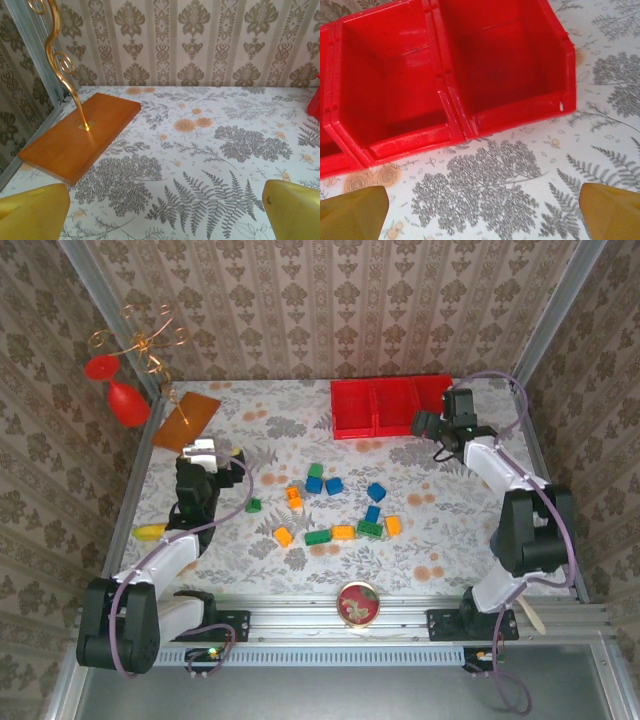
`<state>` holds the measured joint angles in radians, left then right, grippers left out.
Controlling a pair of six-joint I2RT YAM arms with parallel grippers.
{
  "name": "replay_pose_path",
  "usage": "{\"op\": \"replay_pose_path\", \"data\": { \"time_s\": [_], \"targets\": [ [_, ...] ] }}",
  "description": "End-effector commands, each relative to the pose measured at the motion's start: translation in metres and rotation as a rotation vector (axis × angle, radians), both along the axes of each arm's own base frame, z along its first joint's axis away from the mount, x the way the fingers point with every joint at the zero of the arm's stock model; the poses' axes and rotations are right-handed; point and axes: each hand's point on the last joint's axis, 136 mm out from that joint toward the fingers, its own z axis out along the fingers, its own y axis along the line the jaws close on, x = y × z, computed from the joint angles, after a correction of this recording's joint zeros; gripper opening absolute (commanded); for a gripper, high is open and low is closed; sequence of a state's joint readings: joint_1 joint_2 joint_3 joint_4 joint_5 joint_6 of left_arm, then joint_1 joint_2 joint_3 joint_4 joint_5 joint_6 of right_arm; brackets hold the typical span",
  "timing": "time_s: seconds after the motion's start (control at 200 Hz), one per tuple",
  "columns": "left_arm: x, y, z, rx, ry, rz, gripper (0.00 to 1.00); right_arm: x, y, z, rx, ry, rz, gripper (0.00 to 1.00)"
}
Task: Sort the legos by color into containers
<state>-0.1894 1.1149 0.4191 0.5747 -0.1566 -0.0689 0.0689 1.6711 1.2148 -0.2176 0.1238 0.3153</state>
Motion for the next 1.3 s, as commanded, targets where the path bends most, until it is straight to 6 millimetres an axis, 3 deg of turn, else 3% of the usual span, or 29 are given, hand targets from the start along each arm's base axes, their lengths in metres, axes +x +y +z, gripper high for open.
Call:
{"op": "replay_pose_path", "data": {
  "time_s": [0.0, 0.32, 0.865, 1.06, 1.295],
  "targets": [
    [0.001, 0.001, 0.015, -0.027, -0.018, 0.018, 1.0, 0.006, 0.006, -0.011, 0.017, 0.068, 0.001, 0.98],
    [0.0, 0.0, 0.011, -0.021, 0.002, 0.009, 1.0, 0.042, 0.018, -0.032, 0.051, 0.112, 0.028, 0.9],
    [-0.002, -0.008, 0.015, -0.034, 0.02, -0.041, 1.0, 0.094, 0.024, -0.055, 0.016, 0.159, 0.08, 0.56],
    [-0.004, -0.007, 0.02, -0.042, 0.016, -0.032, 1.0, 0.096, 0.035, -0.062, 0.018, 0.178, 0.107, 0.46],
    [-0.006, -0.008, 0.028, -0.057, -0.005, -0.038, 1.0, 0.083, 0.056, -0.067, -0.009, 0.203, 0.132, 0.34]
  ]
}}
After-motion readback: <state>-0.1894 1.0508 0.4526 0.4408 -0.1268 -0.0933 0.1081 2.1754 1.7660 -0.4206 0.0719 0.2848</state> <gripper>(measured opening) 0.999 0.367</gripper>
